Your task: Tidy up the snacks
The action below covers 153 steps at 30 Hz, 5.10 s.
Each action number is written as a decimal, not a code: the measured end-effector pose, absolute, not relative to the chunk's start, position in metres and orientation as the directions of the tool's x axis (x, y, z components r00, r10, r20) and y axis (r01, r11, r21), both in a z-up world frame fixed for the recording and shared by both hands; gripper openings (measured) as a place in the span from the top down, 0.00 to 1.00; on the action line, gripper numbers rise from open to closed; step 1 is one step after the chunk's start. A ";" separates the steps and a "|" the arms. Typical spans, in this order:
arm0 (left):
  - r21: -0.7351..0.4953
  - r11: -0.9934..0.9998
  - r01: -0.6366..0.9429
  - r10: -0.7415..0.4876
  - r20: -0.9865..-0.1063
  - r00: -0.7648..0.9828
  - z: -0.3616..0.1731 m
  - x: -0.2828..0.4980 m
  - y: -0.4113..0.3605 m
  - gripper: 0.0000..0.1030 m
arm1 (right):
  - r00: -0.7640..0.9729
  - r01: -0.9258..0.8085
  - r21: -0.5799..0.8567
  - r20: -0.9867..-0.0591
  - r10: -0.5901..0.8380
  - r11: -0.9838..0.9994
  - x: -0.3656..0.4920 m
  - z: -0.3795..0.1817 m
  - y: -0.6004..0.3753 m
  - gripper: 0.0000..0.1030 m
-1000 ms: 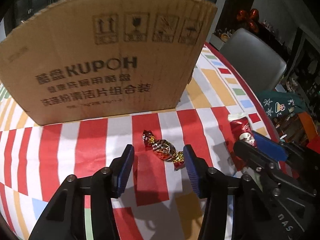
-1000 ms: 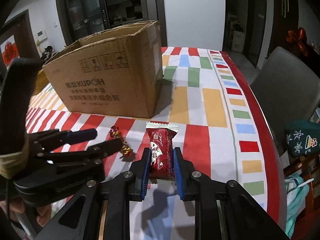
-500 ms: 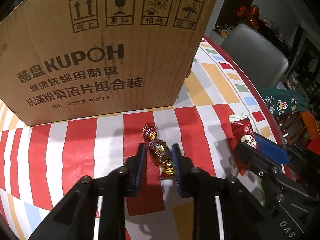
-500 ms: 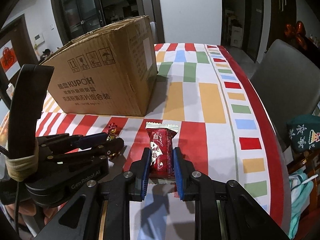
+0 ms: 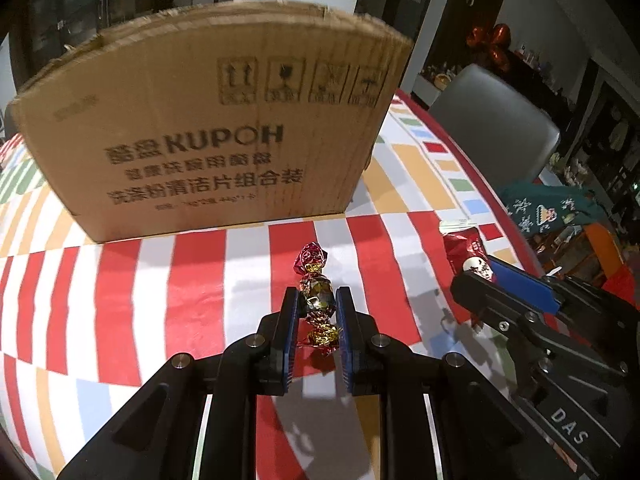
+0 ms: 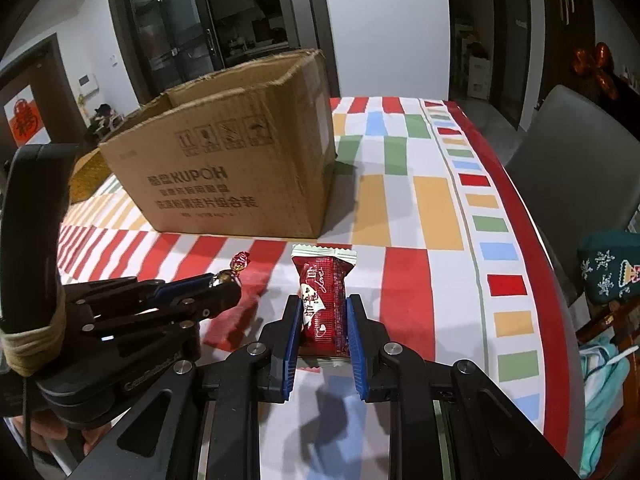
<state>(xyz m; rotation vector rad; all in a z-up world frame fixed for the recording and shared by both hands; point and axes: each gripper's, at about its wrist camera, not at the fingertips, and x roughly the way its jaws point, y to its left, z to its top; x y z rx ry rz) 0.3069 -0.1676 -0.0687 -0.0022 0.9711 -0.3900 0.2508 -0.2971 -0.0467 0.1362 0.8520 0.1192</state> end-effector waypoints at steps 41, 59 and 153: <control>-0.138 0.956 0.260 -0.292 -0.544 0.787 0.100 0.272 -0.059 0.81 | 0.811 -0.166 0.075 -0.557 0.179 0.983 0.252 0.104 -0.217 0.77; -0.126 0.958 0.258 -0.282 -0.572 0.770 0.120 0.358 -0.063 0.81 | 0.795 -0.156 0.060 -0.585 0.162 0.986 0.329 0.125 -0.216 0.77; 0.084 0.985 0.149 -0.095 -0.451 0.887 0.090 0.091 -0.051 0.00 | 0.876 0.012 0.025 -0.482 0.001 1.000 0.076 0.086 -0.221 0.15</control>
